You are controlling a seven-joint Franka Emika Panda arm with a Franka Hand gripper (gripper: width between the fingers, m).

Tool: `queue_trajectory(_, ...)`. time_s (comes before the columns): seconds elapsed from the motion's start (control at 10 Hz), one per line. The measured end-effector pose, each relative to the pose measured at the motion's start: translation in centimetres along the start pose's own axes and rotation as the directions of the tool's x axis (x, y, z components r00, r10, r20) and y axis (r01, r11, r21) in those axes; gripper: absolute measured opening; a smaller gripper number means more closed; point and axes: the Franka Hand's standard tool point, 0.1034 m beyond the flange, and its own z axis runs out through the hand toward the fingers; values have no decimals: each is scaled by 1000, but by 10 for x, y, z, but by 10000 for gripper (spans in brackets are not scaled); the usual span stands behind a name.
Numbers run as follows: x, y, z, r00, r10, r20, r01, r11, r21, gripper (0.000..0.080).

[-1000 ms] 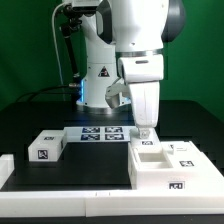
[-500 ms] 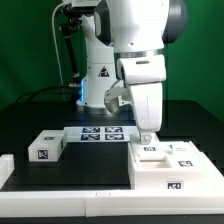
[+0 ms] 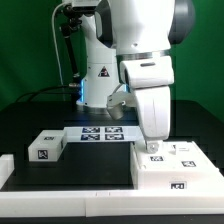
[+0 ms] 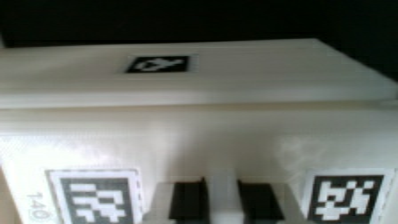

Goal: Assemble cabinet

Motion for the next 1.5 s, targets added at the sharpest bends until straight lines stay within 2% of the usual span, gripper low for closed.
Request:
queue_trajectory(0.2, 1, 11, 1, 1000, 2, -3, -2, 1000, 5, 71)
queue_trajectory(0.3, 1, 11, 2, 1000, 2, 0, -2, 1000, 25, 71)
queue_trajectory(0.4, 1, 11, 2, 1000, 1, 1, -1, 1000, 31, 71)
queue_trajectory(0.6, 1, 11, 2, 1000, 2, 1, -2, 1000, 30, 71)
queue_trajectory(0.7, 1, 11, 2, 1000, 2, 1, -2, 1000, 31, 117)
queue_trajectory(0.8, 1, 11, 2, 1000, 2, 1, -2, 999, 32, 117)
queue_trajectory(1.0, 1, 10, 2, 1000, 2, 1, -3, 999, 32, 493)
queue_trajectory(1.1, 1, 10, 2, 1000, 3, 1, -3, 999, 32, 493)
queue_trajectory(1.2, 0, 11, 1, 1000, 8, 1, -8, 1000, 25, 631)
queue_trajectory(1.3, -2, 11, -5, 1000, 16, 3, -17, 1000, 7, 742)
queue_trajectory(1.4, -3, 8, -13, 999, 47, 8, -47, 999, -11, 788)
queue_trajectory(1.5, -3, 5, -22, 997, 78, 12, -77, 997, -28, 788)
